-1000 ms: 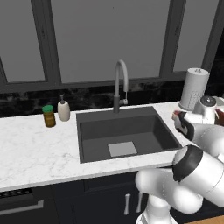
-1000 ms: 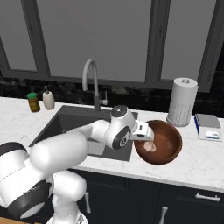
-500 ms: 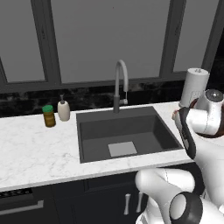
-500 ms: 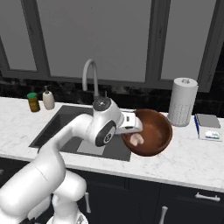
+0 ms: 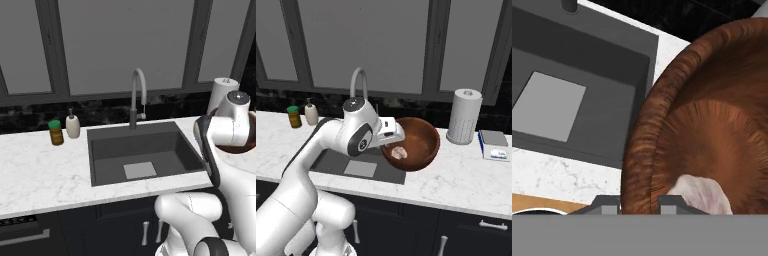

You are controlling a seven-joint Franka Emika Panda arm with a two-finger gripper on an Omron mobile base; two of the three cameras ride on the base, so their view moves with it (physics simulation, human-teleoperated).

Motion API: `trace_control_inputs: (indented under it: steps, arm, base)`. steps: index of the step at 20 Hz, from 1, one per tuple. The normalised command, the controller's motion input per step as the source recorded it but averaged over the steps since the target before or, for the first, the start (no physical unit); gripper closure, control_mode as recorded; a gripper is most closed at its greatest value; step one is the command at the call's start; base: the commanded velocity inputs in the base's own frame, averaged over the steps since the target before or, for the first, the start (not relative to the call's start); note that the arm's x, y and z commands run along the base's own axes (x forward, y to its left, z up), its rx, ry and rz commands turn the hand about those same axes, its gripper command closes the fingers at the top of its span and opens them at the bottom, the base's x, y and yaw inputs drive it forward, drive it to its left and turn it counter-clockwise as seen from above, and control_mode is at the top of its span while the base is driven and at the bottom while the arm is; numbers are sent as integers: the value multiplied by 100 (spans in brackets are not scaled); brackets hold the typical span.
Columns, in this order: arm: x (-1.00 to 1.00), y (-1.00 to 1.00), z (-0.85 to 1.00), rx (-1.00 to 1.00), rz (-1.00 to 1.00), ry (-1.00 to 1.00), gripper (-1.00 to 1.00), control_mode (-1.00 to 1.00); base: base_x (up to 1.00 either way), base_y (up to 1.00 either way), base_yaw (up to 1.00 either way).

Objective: Pick the garlic from the sink and place it in the bowl. Then pick the bowl and place it in the microwave. Then close the microwave door and press the start button.

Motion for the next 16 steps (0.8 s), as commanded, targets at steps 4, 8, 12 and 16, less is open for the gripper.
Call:
trace_control_inputs:
  steps: [4, 8, 12, 16]
  arm:
    - [-9, 17, 12, -5, 2, 3, 100, -100]
    - [2, 3, 0, -1, 1, 3, 100, -100]
    - [-8, 2, 0, -1, -1, 0, 100, 100]
    - [0, 0, 0, 0, 0, 0, 100, 100]
  base:
    - [0, 0, 0]
    - [0, 0, 0]
    - [-26, 0, -14]
    - [-47, 6, -63]
